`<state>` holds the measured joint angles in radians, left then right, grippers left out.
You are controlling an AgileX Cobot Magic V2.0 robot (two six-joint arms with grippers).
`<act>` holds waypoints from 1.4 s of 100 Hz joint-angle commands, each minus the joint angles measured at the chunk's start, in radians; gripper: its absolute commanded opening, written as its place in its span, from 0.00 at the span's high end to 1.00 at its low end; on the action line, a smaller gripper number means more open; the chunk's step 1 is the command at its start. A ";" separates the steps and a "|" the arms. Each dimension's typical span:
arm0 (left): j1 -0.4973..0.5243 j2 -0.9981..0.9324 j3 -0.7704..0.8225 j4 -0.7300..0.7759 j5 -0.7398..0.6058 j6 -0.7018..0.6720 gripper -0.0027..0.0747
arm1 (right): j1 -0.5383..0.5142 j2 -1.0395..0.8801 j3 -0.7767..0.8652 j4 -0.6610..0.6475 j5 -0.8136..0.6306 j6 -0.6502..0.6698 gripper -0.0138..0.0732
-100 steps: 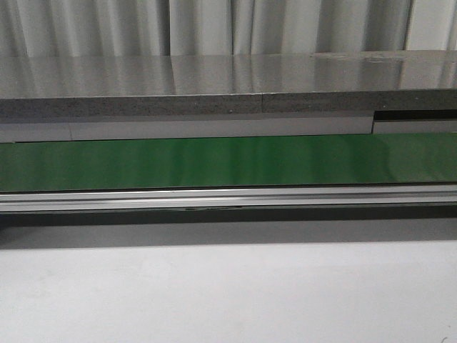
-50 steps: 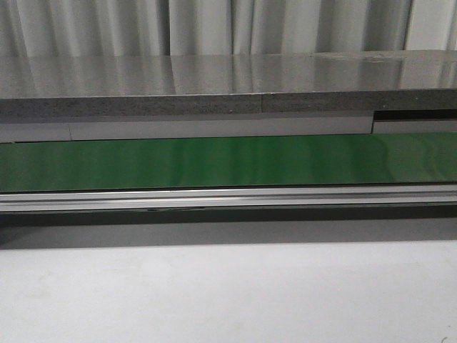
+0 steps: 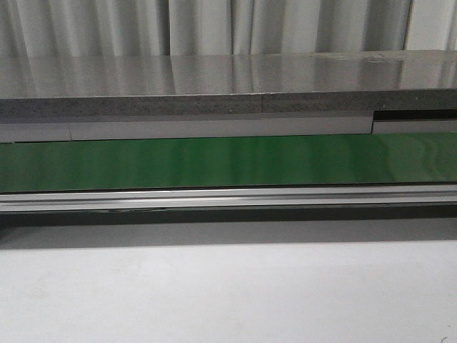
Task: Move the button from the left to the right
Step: 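Lower the left gripper toward the yellow button in the blue tray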
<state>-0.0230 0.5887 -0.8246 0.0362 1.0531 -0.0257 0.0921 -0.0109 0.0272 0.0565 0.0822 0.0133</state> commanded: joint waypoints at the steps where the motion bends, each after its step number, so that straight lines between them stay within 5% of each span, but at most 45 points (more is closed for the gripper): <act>1: -0.005 0.040 -0.045 -0.009 -0.011 -0.012 0.99 | 0.000 -0.019 -0.017 -0.009 -0.077 -0.003 0.92; 26: -0.005 0.058 -0.045 -0.011 -0.047 -0.012 0.94 | 0.000 -0.019 -0.017 -0.009 -0.077 -0.003 0.92; 36: -0.005 0.058 -0.045 -0.011 -0.047 -0.012 0.70 | 0.000 -0.019 -0.017 -0.009 -0.077 -0.003 0.92; 48: -0.005 0.058 -0.045 -0.011 -0.050 -0.012 0.27 | 0.000 -0.019 -0.017 -0.009 -0.077 -0.003 0.92; 58: -0.005 0.058 -0.045 -0.013 -0.050 -0.012 0.12 | 0.000 -0.019 -0.017 -0.009 -0.077 -0.003 0.92; 79: -0.005 0.101 -0.073 0.032 -0.056 -0.025 0.13 | 0.000 -0.019 -0.017 -0.009 -0.077 -0.003 0.92; 106: 0.006 0.380 -0.233 0.110 -0.113 -0.040 0.13 | 0.000 -0.019 -0.017 -0.009 -0.077 -0.003 0.92; 126: 0.151 0.588 -0.380 0.041 -0.180 -0.034 0.13 | 0.000 -0.019 -0.017 -0.009 -0.077 -0.003 0.92; 140: 0.282 0.733 -0.479 -0.129 -0.184 0.095 0.13 | 0.000 -0.019 -0.017 -0.009 -0.077 -0.003 0.92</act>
<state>0.1969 1.2774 -1.2277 0.0075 0.9294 0.0000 0.0921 -0.0109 0.0272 0.0565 0.0822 0.0133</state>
